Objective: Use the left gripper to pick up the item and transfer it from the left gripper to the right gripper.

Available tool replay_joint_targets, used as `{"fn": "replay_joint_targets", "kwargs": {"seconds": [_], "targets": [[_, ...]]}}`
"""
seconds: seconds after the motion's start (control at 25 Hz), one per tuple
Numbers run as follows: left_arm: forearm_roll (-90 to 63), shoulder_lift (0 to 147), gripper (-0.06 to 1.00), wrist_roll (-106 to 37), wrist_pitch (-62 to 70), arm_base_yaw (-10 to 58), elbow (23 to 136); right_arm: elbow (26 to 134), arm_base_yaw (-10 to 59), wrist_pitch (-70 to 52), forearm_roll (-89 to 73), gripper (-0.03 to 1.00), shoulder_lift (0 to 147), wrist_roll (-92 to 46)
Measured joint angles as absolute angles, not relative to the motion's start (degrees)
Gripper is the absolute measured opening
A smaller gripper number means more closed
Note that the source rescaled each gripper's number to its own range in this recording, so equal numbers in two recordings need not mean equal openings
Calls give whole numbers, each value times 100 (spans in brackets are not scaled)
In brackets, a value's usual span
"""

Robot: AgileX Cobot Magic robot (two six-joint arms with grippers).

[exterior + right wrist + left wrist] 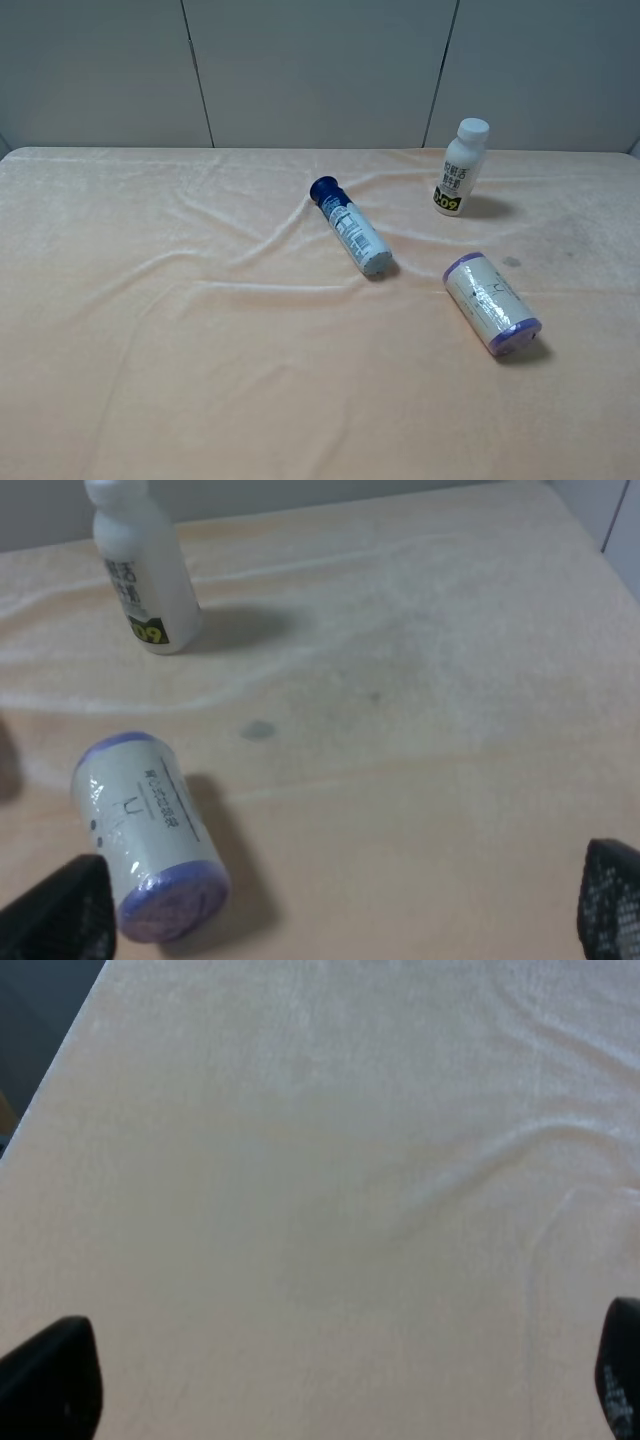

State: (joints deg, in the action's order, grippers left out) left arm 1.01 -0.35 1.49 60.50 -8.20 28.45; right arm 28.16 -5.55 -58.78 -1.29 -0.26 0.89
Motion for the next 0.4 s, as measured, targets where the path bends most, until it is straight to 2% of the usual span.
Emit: {"fn": "replay_joint_targets", "kwargs": {"seconds": [0.4], "targets": [[101, -35, 98, 145, 6050, -820, 2845, 2816, -555, -5866, -129, 100, -26, 89]]}}
